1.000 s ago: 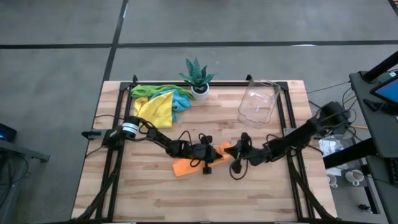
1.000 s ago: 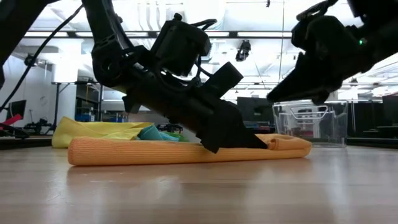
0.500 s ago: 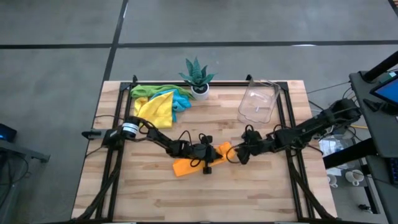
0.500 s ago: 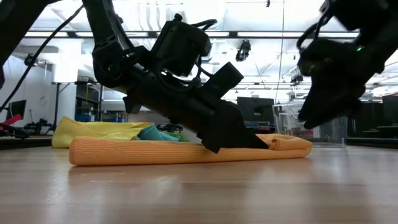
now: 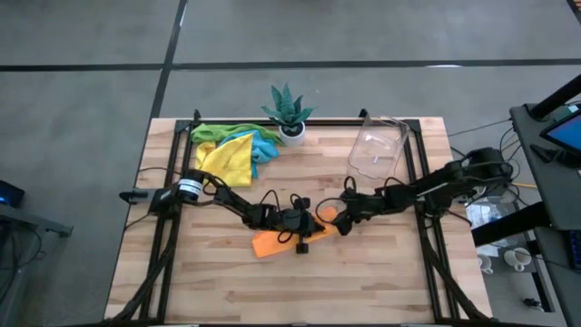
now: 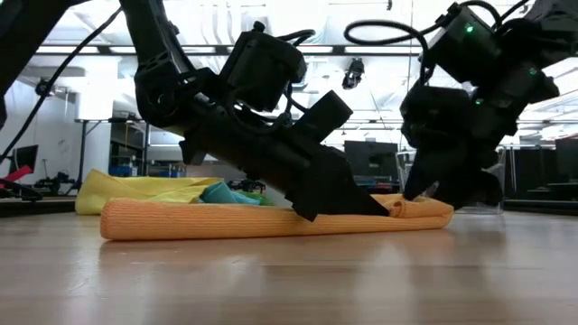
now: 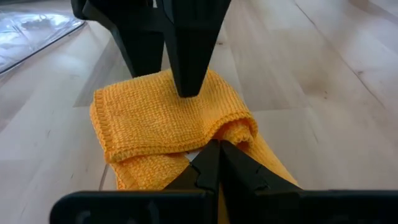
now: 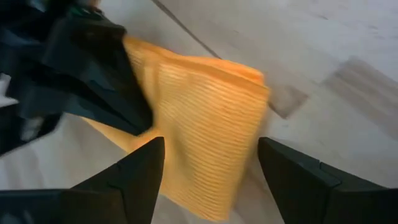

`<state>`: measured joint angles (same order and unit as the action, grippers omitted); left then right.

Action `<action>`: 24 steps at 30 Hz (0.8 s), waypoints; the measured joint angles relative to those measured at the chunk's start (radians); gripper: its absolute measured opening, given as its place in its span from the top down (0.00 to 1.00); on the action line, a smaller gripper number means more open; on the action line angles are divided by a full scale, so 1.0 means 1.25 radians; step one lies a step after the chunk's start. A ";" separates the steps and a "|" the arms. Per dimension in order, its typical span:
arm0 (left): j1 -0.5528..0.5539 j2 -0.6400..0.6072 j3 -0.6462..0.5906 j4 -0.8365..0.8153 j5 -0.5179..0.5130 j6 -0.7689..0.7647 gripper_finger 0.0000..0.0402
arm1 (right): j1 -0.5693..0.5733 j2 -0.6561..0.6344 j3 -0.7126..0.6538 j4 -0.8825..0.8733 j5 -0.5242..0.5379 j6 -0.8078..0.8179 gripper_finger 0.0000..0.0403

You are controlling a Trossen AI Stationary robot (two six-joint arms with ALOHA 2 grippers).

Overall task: Roll microfiber towels into tight, uniform cylinder then place into a basket
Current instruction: Roll the orange microfiber cloth

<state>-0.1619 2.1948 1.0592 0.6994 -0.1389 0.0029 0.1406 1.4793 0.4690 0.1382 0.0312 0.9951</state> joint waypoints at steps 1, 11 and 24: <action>0.000 0.000 -0.001 0.000 0.001 0.000 1.00 | 0.000 0.010 0.001 0.015 -0.003 0.000 0.37; 0.000 0.001 -0.003 -0.002 0.002 0.000 1.00 | 0.000 0.028 -0.001 0.113 -0.071 0.000 0.39; 0.000 0.001 -0.005 -0.005 0.006 0.001 1.00 | 0.001 0.027 -0.002 0.086 -0.063 -0.006 0.59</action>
<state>-0.1623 2.1956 1.0523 0.6938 -0.1319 0.0044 0.1417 1.5135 0.4671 0.2461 -0.0475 0.9878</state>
